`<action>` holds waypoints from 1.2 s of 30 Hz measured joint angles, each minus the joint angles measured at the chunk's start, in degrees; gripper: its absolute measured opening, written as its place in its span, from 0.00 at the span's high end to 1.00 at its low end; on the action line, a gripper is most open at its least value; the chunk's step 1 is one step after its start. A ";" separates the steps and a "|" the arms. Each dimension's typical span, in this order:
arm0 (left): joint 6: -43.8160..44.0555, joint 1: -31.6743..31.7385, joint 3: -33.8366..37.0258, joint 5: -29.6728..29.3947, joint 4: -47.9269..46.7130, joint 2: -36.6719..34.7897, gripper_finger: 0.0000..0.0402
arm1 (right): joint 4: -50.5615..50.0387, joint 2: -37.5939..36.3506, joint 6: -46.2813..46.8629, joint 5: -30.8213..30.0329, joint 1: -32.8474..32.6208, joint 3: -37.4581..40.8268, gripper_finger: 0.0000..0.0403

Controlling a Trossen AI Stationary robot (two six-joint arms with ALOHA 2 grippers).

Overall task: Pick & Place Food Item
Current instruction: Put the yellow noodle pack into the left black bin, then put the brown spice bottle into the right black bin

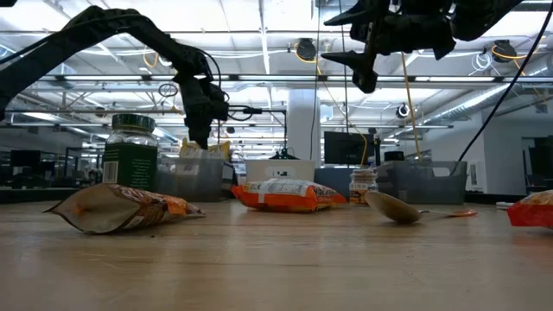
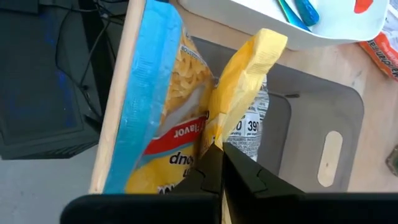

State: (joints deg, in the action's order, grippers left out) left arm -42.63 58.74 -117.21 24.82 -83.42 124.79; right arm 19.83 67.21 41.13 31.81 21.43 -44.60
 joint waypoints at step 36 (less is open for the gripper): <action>4.86 -0.33 -2.10 -3.97 0.50 -0.02 0.64 | 1.75 -0.01 -0.03 0.02 1.05 0.02 0.45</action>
State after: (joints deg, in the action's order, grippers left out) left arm -37.77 58.41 -119.30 20.84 -82.92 124.77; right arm 21.58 67.20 41.10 31.83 22.48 -44.58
